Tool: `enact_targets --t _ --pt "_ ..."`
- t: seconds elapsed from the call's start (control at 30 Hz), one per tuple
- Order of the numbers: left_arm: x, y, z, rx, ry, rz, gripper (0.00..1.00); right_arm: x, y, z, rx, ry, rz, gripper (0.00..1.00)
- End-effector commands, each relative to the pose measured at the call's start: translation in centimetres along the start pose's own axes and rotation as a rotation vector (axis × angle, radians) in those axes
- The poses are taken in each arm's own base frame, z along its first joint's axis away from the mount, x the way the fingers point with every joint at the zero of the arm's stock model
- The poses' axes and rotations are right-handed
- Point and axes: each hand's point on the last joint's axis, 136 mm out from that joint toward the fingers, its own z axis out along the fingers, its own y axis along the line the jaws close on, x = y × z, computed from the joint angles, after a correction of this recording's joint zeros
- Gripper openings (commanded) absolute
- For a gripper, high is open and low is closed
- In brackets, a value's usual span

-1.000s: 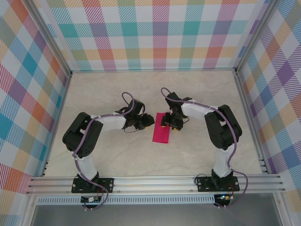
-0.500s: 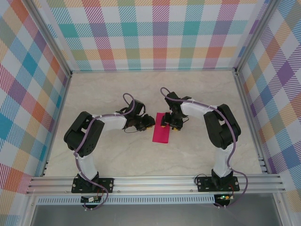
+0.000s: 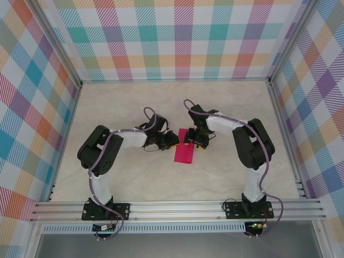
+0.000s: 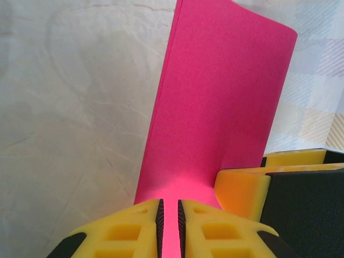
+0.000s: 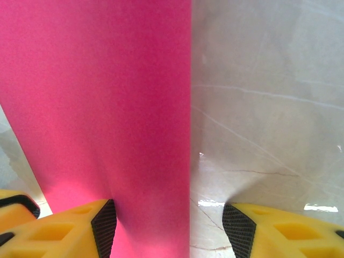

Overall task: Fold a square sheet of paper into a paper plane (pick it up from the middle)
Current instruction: Hold the square sheet of paper at the center of the table.

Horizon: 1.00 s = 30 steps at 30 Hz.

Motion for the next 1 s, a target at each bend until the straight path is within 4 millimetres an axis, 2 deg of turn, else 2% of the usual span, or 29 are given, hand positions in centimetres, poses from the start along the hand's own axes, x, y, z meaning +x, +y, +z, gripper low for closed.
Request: enact_targets --t 0.0,0.27,0.53,0.67,0.8,0.97 --pt "0.7 -1.1 0.7 0.02 0.03 0.017 0.17 2.7 -4.1 5.9 0.123 0.13 0.039 0.61" --pt "0.9 -0.3 1.1 -0.024 0.043 0.016 0.16 2.8 -4.2 6.0 0.126 0.133 0.036 0.61" --pt "2.1 3.1 1.6 -0.133 0.069 -0.018 0.14 2.6 -4.1 5.8 0.121 0.126 0.035 0.6" --pt "2.7 4.7 1.6 -0.186 0.078 -0.022 0.13 2.4 -3.5 5.1 0.1 0.113 0.032 0.6" --pt "3.2 6.0 1.6 -0.232 0.092 -0.023 0.12 1.6 -1.5 2.8 0.027 0.072 0.019 0.6" --pt "3.6 7.0 1.5 -0.272 0.104 -0.023 0.12 0.1 2.0 -3.6 -0.105 -0.06 0.003 0.62"
